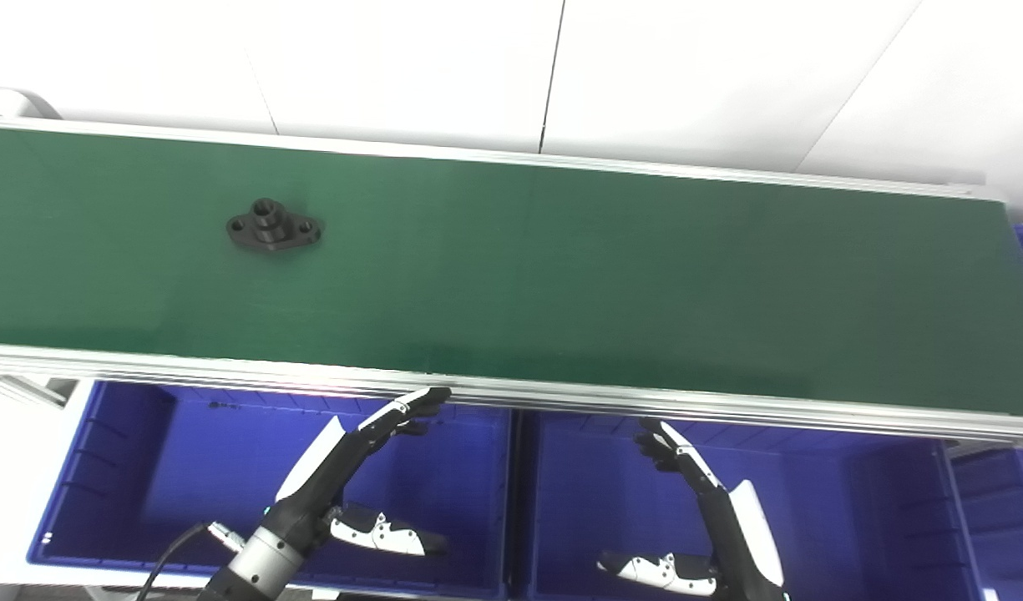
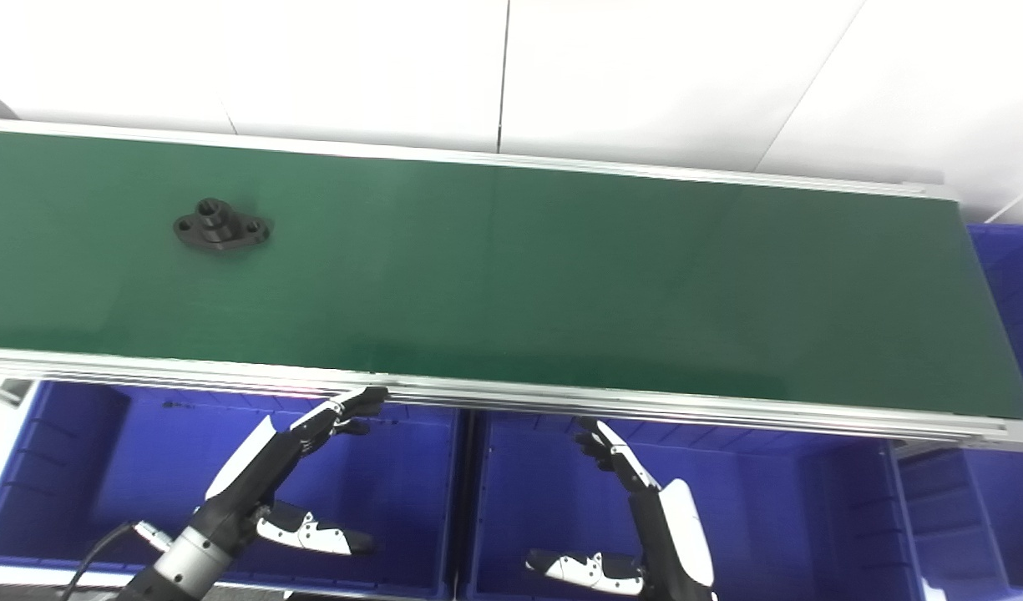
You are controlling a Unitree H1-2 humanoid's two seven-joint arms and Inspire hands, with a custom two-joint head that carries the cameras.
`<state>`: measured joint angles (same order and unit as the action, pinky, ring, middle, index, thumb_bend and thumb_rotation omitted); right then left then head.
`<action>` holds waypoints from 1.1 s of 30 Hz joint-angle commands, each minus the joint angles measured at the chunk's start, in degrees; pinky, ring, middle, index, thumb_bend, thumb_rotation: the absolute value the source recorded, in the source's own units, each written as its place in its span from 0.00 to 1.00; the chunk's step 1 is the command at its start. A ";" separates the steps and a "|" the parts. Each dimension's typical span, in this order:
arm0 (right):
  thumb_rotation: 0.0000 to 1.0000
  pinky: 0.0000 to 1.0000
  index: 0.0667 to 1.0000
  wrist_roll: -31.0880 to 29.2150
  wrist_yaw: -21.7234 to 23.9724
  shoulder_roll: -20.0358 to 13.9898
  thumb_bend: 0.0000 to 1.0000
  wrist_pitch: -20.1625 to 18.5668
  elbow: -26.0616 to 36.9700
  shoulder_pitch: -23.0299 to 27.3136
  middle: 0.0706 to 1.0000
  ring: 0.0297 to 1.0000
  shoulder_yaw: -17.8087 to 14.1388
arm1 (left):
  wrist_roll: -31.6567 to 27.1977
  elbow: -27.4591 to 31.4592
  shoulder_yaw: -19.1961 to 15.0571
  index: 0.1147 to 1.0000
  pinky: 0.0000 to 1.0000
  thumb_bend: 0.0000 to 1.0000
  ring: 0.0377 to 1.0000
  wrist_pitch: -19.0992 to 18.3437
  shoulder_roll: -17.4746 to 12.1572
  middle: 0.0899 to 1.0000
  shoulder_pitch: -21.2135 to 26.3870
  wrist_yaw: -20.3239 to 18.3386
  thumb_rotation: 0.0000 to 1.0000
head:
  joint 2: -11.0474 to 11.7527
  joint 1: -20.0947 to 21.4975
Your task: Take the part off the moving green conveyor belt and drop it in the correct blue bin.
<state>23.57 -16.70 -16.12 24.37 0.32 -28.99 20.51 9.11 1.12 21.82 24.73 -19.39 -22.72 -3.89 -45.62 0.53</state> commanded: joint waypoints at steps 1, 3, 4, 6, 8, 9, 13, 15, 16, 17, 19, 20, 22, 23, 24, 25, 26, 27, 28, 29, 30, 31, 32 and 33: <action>0.44 0.75 0.87 -0.04 -0.49 -0.40 0.89 2.54 1.34 -0.32 0.80 0.78 -0.18 | -0.47 1.21 -0.03 0.86 0.80 0.85 0.87 2.19 -0.42 0.89 0.02 0.27 0.27 | -0.09 -0.04; 0.43 0.76 0.88 0.29 -1.04 -0.57 0.88 2.54 1.27 -0.19 0.80 0.79 0.13 | -0.56 1.19 -0.02 0.86 0.80 0.85 0.87 2.19 -0.47 0.89 0.04 0.22 0.27 | -0.03 -0.01; 0.43 0.76 0.87 0.42 -1.13 -0.55 0.88 2.54 1.27 -0.20 0.80 0.79 0.13 | -0.50 1.21 -0.03 0.86 0.80 0.85 0.87 2.19 -0.45 0.89 0.03 0.31 0.28 | -0.04 -0.03; 0.43 0.78 0.88 0.47 -0.93 -0.31 0.88 2.54 1.29 -0.33 0.80 0.80 -0.15 | -0.35 1.18 -0.03 0.86 0.80 0.85 0.86 2.19 -0.45 0.89 0.03 0.45 0.28 | -0.01 -0.03; 0.44 0.77 0.87 0.40 -0.65 -0.13 0.89 2.54 1.32 -0.44 0.80 0.79 -0.39 | -0.36 1.06 -0.03 0.86 0.80 0.85 0.86 2.19 -0.47 0.88 0.06 0.44 0.28 | -0.01 -0.03; 0.44 0.77 0.87 0.41 -0.67 -0.16 0.89 2.54 1.32 -0.44 0.80 0.79 -0.35 | -0.25 1.06 -0.07 0.86 0.80 0.85 0.86 2.19 -0.43 0.88 0.03 0.50 0.28 | -0.01 -0.03; 0.45 0.76 0.87 0.10 -0.41 -0.12 0.89 2.54 1.49 -0.48 0.80 0.79 -0.50 | -0.14 1.25 -0.11 0.86 0.80 0.85 0.86 2.19 -0.31 0.88 -0.04 0.53 0.27 | -0.08 -0.24; 0.45 0.77 0.88 -0.01 -0.24 -0.22 0.89 2.54 1.44 -0.43 0.80 0.79 -0.44 | -0.31 1.17 -0.06 0.86 0.80 0.85 0.86 2.19 -0.25 0.88 0.03 0.41 0.27 | -0.07 -0.29; 0.45 0.77 0.88 -0.17 -0.32 -0.39 0.89 2.54 1.39 -0.33 0.80 0.79 -0.21 | -0.35 1.10 0.00 0.86 0.79 0.85 0.86 2.19 -0.24 0.88 0.09 0.42 0.27 | -0.07 -0.29; 0.45 0.77 0.88 -0.07 -0.47 -0.47 0.88 2.54 1.24 -0.21 0.80 0.79 -0.08 | -0.42 0.93 0.06 0.86 0.79 0.85 0.86 2.19 -0.22 0.88 0.17 0.40 0.27 | 0.26 -0.22; 0.45 0.77 0.88 -0.17 -0.80 -0.56 0.88 2.55 0.99 -0.03 0.81 0.79 0.21 | -0.64 0.62 0.22 0.86 0.78 0.85 0.86 2.19 -0.26 0.88 0.39 0.29 0.26 | 0.51 -0.12; 0.45 0.78 0.88 -0.32 -0.79 -0.59 0.88 2.55 0.87 0.06 0.81 0.79 0.30 | -0.78 0.47 0.28 0.86 0.78 0.84 0.86 2.19 -0.23 0.89 0.47 0.16 0.26 | 0.68 -0.19; 0.44 0.78 0.87 -0.49 -0.98 -0.70 0.88 2.53 0.64 0.30 0.81 0.79 0.54 | -0.91 0.30 0.21 0.86 0.79 0.85 0.86 2.19 -0.02 0.89 0.48 -0.03 0.25 | 0.83 -0.34; 0.44 0.78 0.87 -0.65 -1.11 -0.75 0.88 2.53 0.45 0.44 0.81 0.79 0.66 | -0.88 0.26 0.15 0.86 0.79 0.85 0.86 2.18 0.11 0.89 0.44 -0.08 0.25 | 1.01 -0.52; 0.44 0.78 0.87 -0.77 -1.22 -0.80 0.88 2.52 0.33 0.54 0.80 0.79 0.75 | -0.83 0.26 0.11 0.86 0.78 0.85 0.86 2.18 0.18 0.89 0.41 -0.09 0.26 | 1.01 -0.52; 0.44 0.77 0.87 -0.69 -1.38 -0.85 0.88 2.53 0.17 0.63 0.80 0.79 0.82 | -0.76 0.24 0.17 0.86 0.78 0.85 0.86 2.18 0.16 0.89 0.45 -0.05 0.26 | 1.34 -0.60; 0.45 0.78 0.87 -0.45 -1.31 -0.80 0.88 2.53 0.10 0.63 0.80 0.79 0.69 | -0.58 0.16 0.26 0.86 0.79 0.84 0.86 2.19 0.11 0.89 0.53 0.12 0.25 | 1.34 -0.60; 0.45 0.79 0.87 -0.42 -1.20 -0.83 0.88 2.53 0.10 0.64 0.80 0.79 0.69 | -0.53 0.12 0.36 0.86 0.79 0.84 0.85 2.19 0.05 0.88 0.61 0.23 0.26 | 1.34 -0.60; 0.45 0.79 0.87 -0.46 -1.23 -0.92 0.88 2.53 0.13 0.62 0.81 0.79 0.82 | -0.60 0.12 0.45 0.86 0.79 0.85 0.86 2.19 -0.02 0.88 0.61 0.27 0.26 | 1.70 -0.59; 0.45 0.79 0.87 -0.76 -1.00 -0.92 0.88 2.53 0.19 0.54 0.81 0.79 0.82 | -0.82 0.08 0.56 0.85 0.79 0.85 0.85 2.19 -0.07 0.88 0.64 0.30 0.26 | 1.70 -0.59; 0.44 0.79 0.87 -0.97 -0.77 -0.88 0.89 2.53 0.29 0.44 0.81 0.79 0.75 | -1.03 0.09 0.63 0.85 0.79 0.85 0.85 2.19 -0.12 0.88 0.63 0.30 0.26 | 1.60 -0.47; 0.44 0.79 0.87 -0.92 -0.69 -0.79 0.89 2.53 0.39 0.35 0.81 0.79 0.63 | -1.17 0.17 0.64 0.85 0.79 0.85 0.85 2.19 -0.15 0.88 0.54 0.29 0.26 | 1.63 -0.31; 0.43 0.79 0.87 -0.71 -0.70 -0.72 0.89 2.54 0.49 0.27 0.80 0.79 0.50 | -1.08 0.31 0.56 0.85 0.79 0.86 0.86 2.19 -0.17 0.88 0.41 0.28 0.27 | 1.63 -0.31; 0.43 0.78 0.87 -0.40 -0.95 -0.75 0.89 2.54 0.57 0.24 0.80 0.79 0.52 | -0.80 0.47 0.43 0.85 0.79 0.86 0.86 2.19 -0.17 0.88 0.26 0.32 0.27 | 1.63 -0.31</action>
<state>22.99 -16.76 -16.42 24.37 -0.24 -28.48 21.19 9.03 0.47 22.51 24.73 -19.20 -22.25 -3.92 -43.95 0.26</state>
